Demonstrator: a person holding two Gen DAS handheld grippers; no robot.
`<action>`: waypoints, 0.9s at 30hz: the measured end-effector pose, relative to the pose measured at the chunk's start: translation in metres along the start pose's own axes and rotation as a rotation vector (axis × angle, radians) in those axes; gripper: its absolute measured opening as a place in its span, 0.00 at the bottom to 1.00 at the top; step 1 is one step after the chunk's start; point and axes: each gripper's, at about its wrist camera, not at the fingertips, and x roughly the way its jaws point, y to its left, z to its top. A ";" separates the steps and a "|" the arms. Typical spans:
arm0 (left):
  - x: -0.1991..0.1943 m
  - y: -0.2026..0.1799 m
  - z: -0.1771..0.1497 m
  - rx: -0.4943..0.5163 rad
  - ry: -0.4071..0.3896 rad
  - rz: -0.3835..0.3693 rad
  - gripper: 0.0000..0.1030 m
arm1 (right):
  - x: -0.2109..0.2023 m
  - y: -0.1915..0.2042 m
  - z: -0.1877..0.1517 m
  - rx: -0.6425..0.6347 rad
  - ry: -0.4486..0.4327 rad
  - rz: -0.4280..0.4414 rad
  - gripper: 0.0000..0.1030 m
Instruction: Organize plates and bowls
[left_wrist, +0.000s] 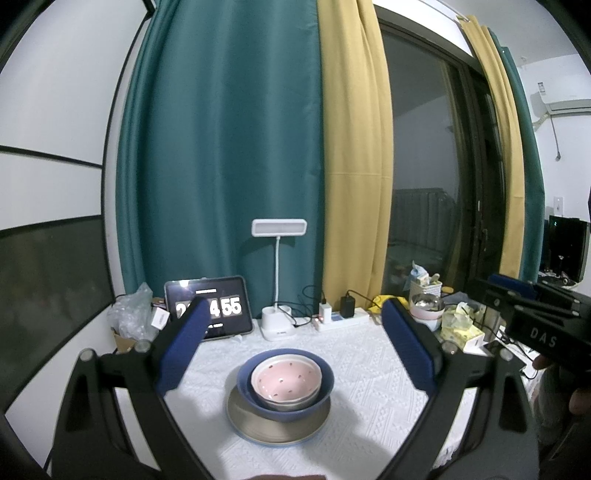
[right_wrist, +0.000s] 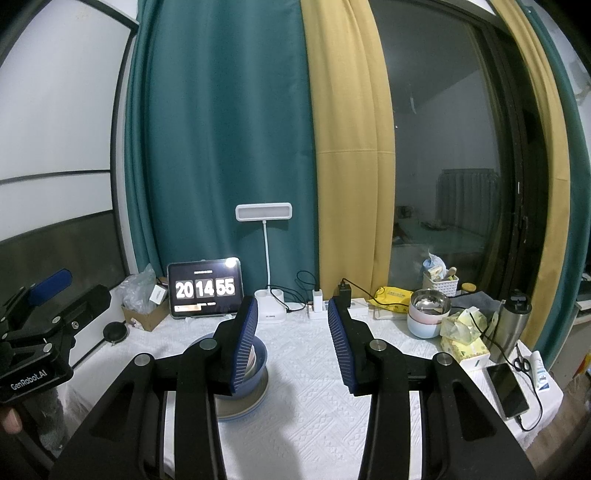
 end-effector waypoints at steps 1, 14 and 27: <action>0.000 0.000 -0.001 0.000 0.000 0.000 0.92 | 0.000 0.000 0.000 0.000 0.000 0.000 0.41; 0.002 0.000 -0.002 0.002 0.003 0.007 0.92 | 0.001 -0.001 -0.002 0.000 0.006 0.002 0.41; 0.002 -0.001 -0.002 0.002 0.000 0.008 0.92 | 0.001 -0.002 -0.005 -0.003 0.006 0.005 0.41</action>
